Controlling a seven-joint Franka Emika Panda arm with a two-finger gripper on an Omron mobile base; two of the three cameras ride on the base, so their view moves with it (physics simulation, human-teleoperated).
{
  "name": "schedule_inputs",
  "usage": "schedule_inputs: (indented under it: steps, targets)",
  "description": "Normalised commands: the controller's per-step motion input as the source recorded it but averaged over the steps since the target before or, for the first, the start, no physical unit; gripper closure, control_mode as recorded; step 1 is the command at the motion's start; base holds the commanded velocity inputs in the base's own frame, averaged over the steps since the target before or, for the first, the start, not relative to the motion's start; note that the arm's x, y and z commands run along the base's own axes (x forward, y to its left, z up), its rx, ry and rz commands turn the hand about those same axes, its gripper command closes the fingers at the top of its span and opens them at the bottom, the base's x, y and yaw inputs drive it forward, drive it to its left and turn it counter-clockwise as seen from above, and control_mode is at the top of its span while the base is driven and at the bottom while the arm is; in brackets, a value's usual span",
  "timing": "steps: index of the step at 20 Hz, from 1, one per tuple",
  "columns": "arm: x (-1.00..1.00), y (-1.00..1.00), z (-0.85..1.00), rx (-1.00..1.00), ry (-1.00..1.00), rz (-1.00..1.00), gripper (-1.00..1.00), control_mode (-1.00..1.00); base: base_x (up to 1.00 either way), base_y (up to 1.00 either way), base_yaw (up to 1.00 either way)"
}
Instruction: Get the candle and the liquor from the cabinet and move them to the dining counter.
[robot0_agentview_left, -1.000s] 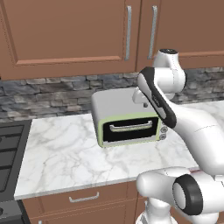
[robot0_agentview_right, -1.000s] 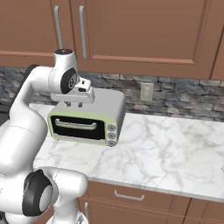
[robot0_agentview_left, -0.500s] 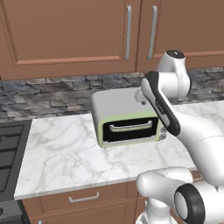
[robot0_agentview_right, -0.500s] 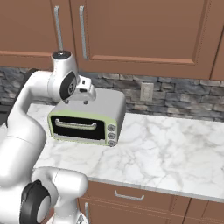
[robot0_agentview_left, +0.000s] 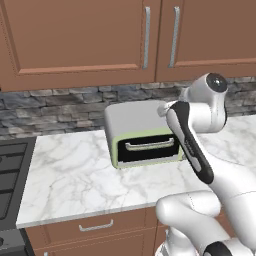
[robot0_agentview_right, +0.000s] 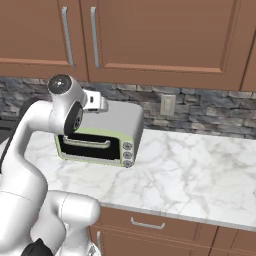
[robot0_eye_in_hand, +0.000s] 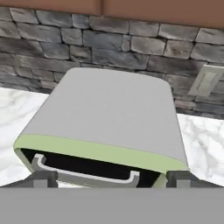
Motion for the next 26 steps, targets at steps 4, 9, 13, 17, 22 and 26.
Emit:
schedule_inputs:
  steps: [4, 9, 13, 17, 22, 26]
  targets:
    - [0.00, 0.00, 0.46, 0.01, -0.41, 0.01, -1.00, -1.00, 0.00, 0.00, 0.00]
    - [-0.10, 0.00, 0.58, 0.01, -0.34, 0.00, -1.00, -1.00, 0.00, 0.00, 0.00]
    - [-0.11, 0.00, 0.56, 0.01, -0.25, 0.00, -1.00, -1.00, 0.00, 0.00, 0.00]
    - [-0.14, 0.03, 0.56, 0.01, -0.22, 0.00, -1.00, -1.00, 0.00, 0.00, 0.00]
    - [-0.09, 0.14, 0.51, 0.00, -0.19, 0.00, -1.00, -1.00, 0.00, 0.00, 0.00]
    - [-0.02, 0.25, 0.44, 0.01, -0.10, 0.01, -1.00, -1.00, 0.00, 0.00, 0.00]
